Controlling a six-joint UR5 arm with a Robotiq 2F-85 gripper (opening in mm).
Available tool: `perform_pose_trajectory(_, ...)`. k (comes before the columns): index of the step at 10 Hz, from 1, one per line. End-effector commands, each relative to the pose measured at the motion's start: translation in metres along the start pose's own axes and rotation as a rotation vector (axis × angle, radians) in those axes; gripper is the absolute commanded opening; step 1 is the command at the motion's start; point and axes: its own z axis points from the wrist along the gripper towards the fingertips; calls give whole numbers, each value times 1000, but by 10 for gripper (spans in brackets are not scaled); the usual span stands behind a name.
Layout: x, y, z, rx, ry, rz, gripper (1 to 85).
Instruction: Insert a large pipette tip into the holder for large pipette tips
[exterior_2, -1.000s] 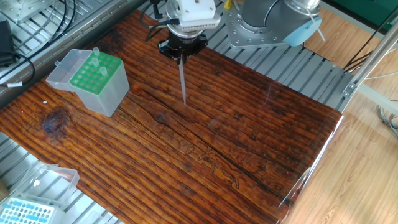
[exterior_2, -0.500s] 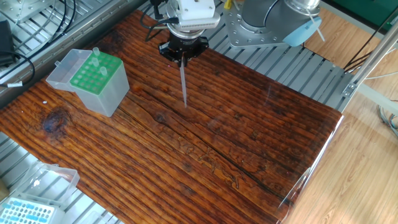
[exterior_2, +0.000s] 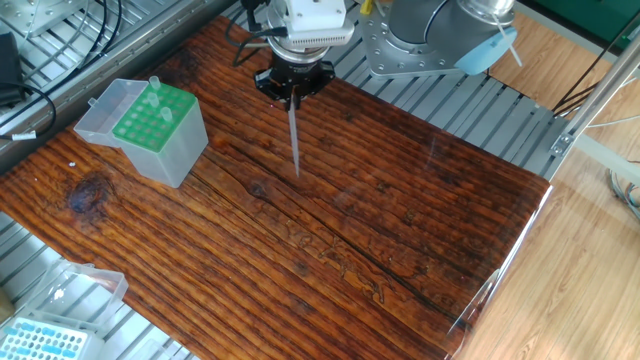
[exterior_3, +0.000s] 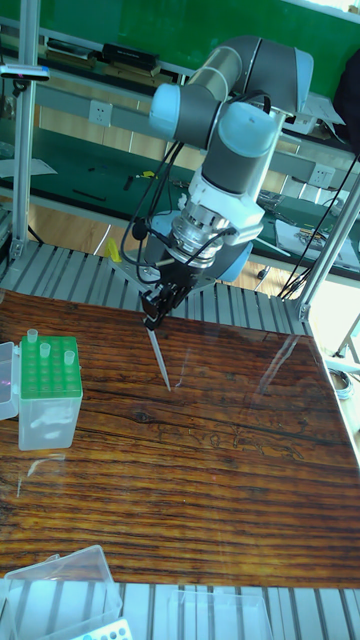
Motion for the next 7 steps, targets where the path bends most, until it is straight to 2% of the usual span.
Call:
perform_pose_trajectory(1, -9, 0, -1, -2, -34, 5, 10)
perform_pose_trajectory(7, -11, -11, -1, 38, -42, 13, 10)
